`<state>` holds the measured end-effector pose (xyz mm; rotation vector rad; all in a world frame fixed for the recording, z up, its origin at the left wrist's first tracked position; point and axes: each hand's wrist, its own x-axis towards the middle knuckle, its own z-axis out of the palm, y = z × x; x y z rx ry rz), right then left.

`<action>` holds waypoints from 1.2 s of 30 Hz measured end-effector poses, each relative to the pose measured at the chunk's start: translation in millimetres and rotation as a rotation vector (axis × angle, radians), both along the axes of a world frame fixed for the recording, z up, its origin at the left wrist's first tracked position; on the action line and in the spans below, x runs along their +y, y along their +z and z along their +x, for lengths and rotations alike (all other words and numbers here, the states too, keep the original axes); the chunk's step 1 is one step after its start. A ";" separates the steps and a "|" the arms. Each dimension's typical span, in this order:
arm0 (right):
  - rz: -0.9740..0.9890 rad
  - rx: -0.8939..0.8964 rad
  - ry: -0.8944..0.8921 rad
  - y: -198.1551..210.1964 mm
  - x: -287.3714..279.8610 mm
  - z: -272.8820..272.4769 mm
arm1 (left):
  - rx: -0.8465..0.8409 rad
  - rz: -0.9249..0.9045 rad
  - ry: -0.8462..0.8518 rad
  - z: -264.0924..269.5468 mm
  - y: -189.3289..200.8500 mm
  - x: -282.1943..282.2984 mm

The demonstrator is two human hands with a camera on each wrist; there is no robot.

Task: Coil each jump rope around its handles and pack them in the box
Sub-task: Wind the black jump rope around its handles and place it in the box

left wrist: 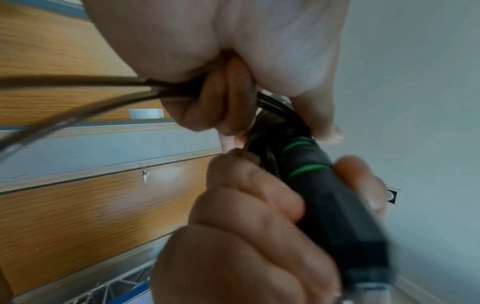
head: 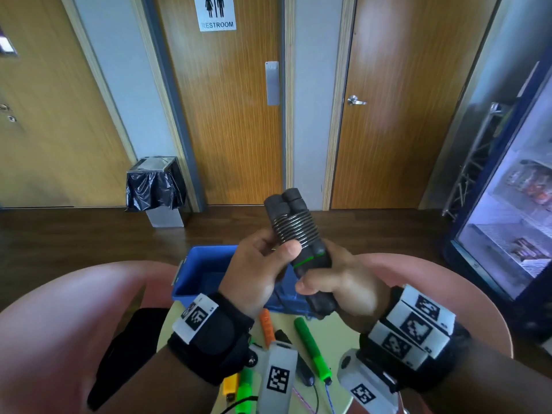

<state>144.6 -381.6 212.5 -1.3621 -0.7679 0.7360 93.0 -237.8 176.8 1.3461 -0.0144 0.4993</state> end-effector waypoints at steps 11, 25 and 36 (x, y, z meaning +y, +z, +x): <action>0.145 0.661 0.437 5.5 48.6 -29.6 | -0.042 0.047 -0.198 -27.4 26.0 65.4; -0.067 0.233 -0.064 21.5 124.6 -84.7 | -0.043 0.225 0.072 -63.8 35.4 139.6; -0.072 0.489 0.019 5.8 150.0 -108.9 | -0.030 0.113 -0.144 -95.3 24.8 169.6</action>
